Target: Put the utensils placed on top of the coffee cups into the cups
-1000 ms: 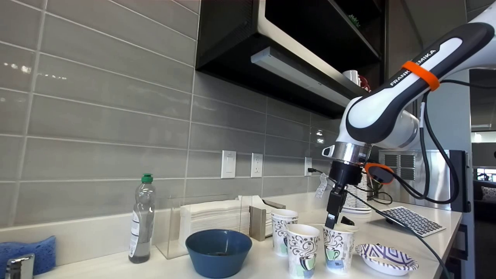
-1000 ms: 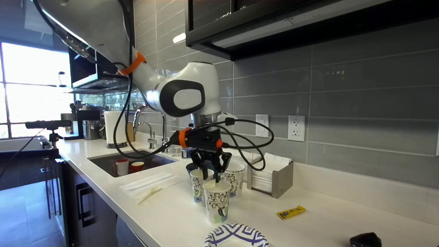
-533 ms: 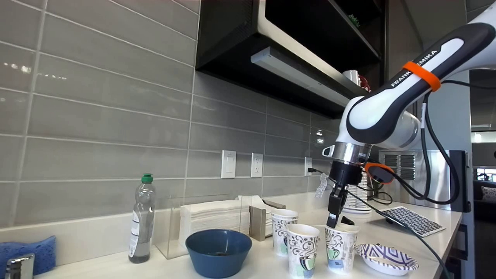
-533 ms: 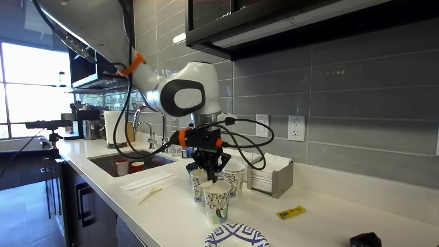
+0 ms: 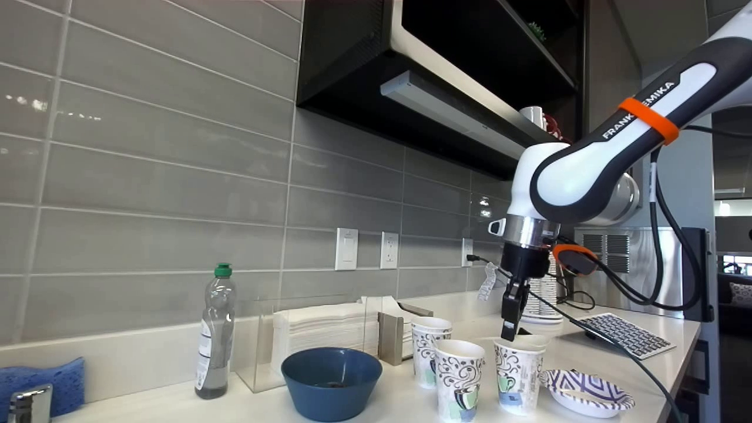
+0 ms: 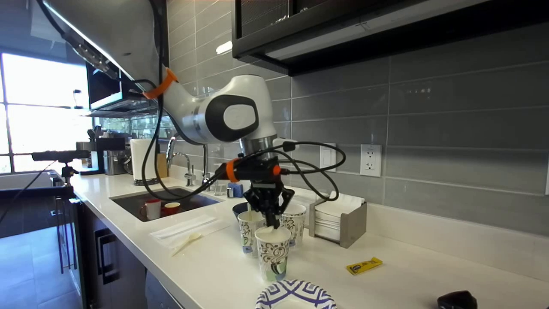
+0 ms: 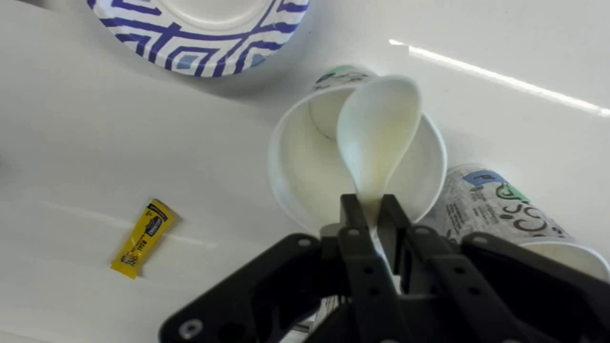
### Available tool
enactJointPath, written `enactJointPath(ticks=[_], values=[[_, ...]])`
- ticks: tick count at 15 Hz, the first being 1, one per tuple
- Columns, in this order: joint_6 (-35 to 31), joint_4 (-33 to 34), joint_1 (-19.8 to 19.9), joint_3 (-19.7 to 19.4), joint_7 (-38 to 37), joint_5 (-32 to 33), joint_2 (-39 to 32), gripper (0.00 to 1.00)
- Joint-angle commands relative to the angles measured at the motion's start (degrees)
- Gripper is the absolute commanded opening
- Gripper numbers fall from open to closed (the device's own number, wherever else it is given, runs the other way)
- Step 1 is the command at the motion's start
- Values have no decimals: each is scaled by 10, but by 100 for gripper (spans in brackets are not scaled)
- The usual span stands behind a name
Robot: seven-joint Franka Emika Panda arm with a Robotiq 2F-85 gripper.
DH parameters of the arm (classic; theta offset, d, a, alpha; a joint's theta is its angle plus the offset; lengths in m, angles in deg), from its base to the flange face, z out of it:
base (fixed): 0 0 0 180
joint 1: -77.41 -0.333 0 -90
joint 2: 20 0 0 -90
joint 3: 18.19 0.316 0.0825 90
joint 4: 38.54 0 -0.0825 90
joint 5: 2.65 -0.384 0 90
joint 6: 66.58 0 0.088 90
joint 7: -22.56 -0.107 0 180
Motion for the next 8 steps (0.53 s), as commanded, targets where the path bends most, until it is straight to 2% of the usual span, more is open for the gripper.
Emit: enactJointPath(ticks=[1, 8], values=[[20, 14, 21, 15, -44, 68, -4, 3], [38, 21, 22, 16, -39, 109, -4, 3]])
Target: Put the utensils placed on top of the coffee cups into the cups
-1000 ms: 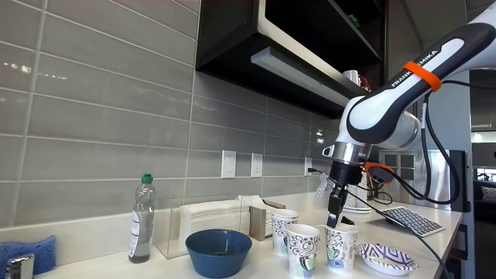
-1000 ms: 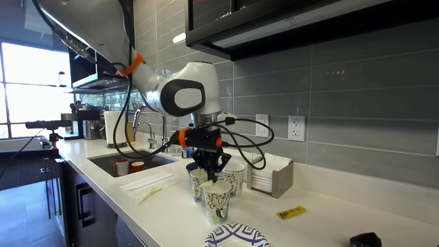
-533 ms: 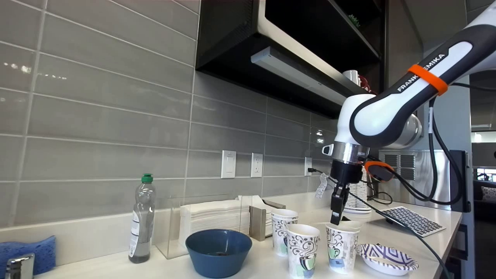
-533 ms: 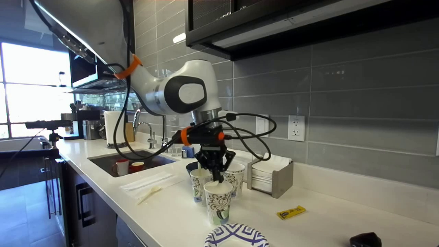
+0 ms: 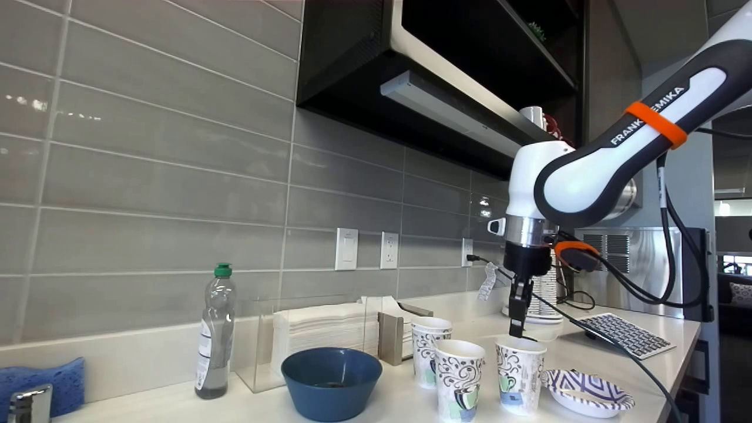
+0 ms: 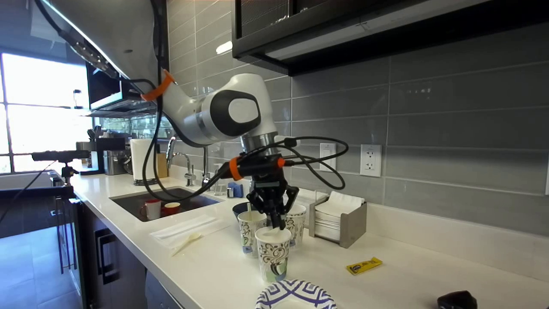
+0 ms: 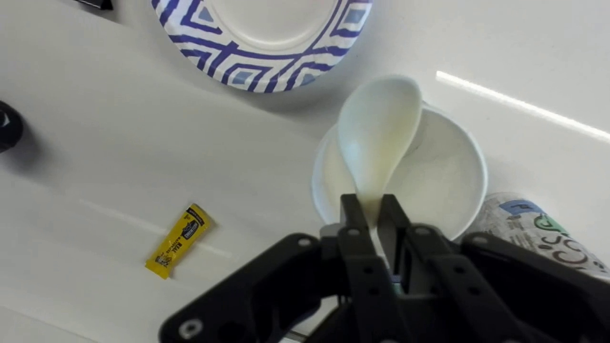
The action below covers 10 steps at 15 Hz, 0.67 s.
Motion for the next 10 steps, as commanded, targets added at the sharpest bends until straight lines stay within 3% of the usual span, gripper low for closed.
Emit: enactJointPath(ticks=[1, 10], values=[[17, 11, 9, 10, -10, 29, -3, 3], [-11, 9, 18, 13, -37, 103, -3, 3]])
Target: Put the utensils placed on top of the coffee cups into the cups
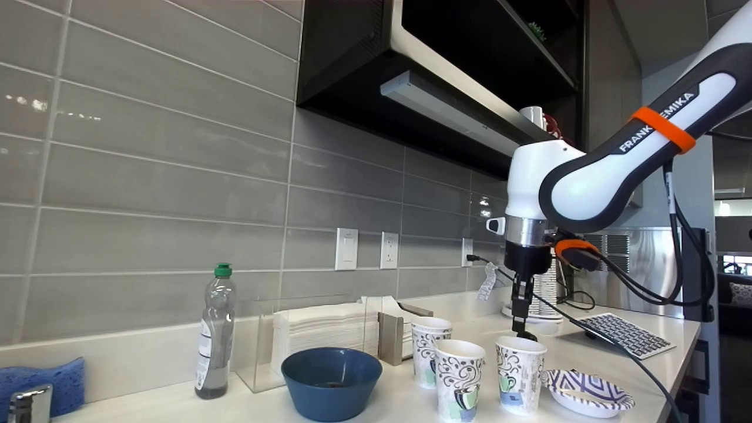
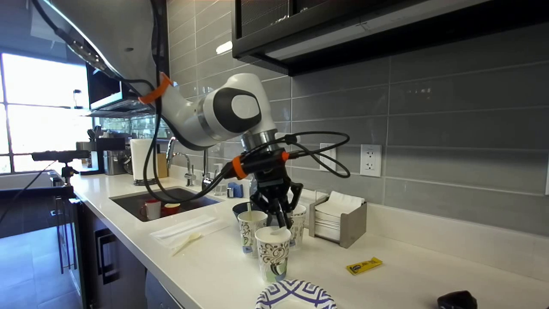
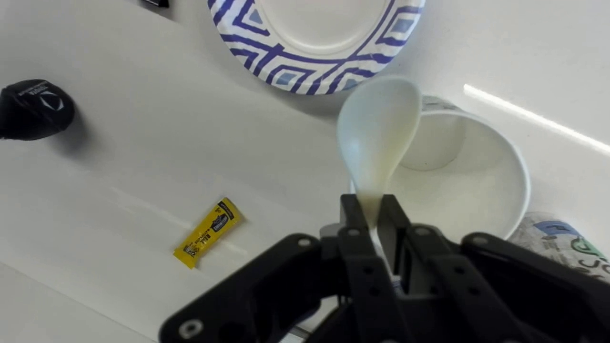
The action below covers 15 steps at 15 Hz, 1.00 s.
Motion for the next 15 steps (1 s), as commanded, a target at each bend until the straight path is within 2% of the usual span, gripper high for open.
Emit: enactJointPath(ticks=[1, 6, 15], values=[[-10, 6, 11, 10, -12, 29, -4, 3], [3, 9, 12, 12, -12, 44, -2, 3], [10, 13, 22, 17, -30, 126, -1, 3]])
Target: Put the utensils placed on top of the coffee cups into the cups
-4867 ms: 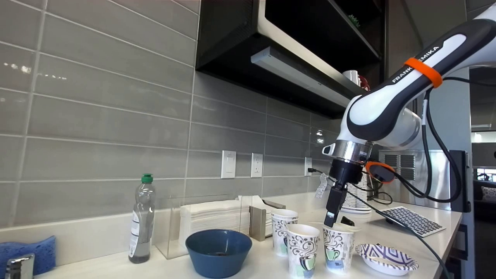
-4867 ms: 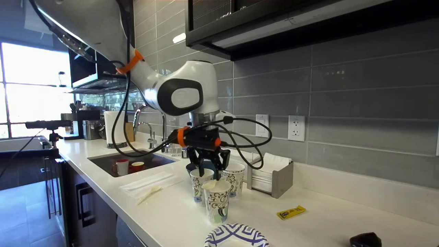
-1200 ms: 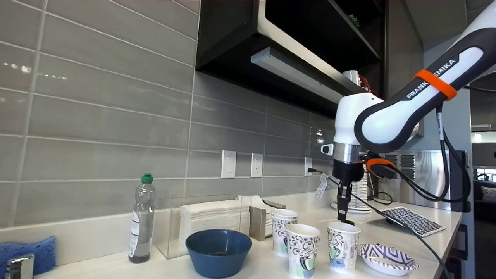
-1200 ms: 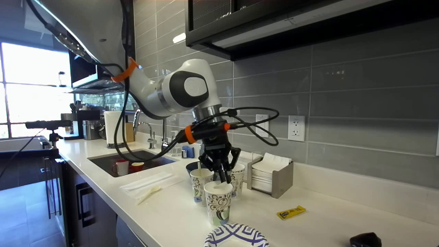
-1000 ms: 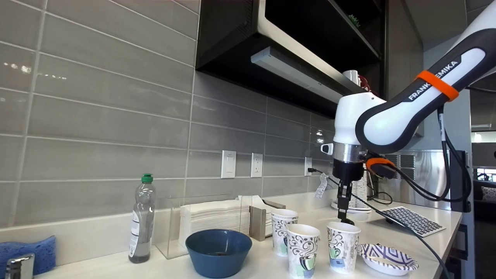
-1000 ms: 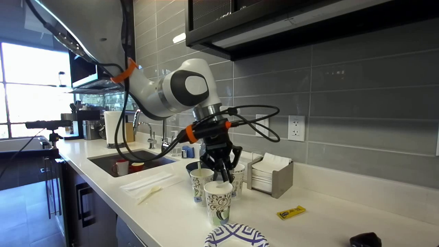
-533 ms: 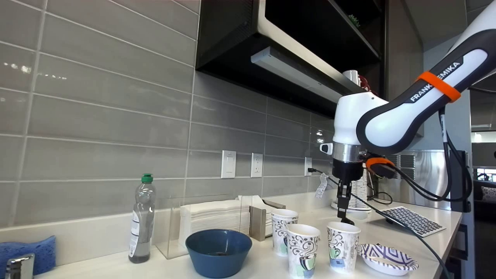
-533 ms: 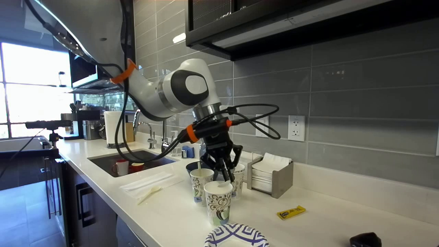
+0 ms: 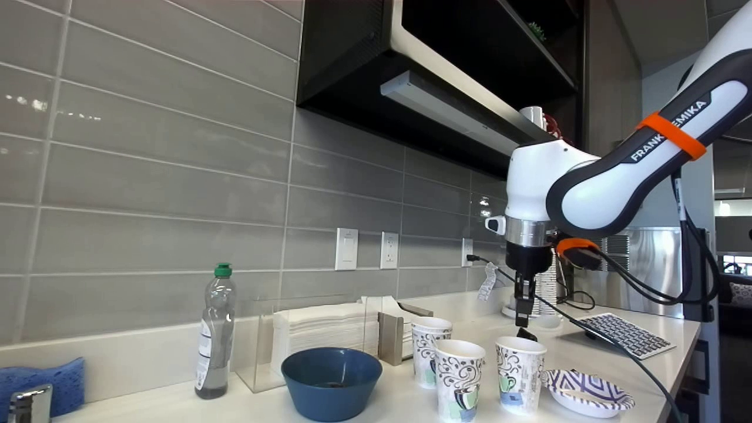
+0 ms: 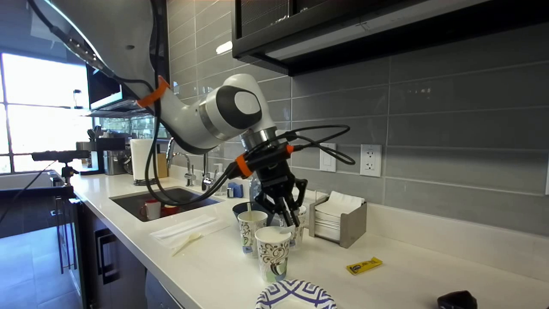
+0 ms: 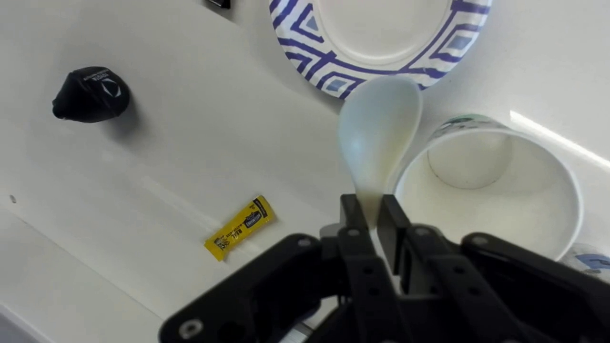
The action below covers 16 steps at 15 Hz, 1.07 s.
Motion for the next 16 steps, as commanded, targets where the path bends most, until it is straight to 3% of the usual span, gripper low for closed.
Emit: enactJointPath(ticks=[1, 5, 7, 8, 11, 12, 16], values=[[21, 13, 13, 14, -8, 54, -2, 3], [26, 16, 8, 11, 8, 64, -4, 3], [-12, 11, 4, 5, 15, 42, -8, 3], [9, 8, 5, 8, 8, 44, 0, 14], [-2, 8, 5, 9, 8, 43, -2, 14], [-2, 8, 5, 9, 8, 43, -2, 3], [64, 27, -12, 33, 22, 46, 19, 3]])
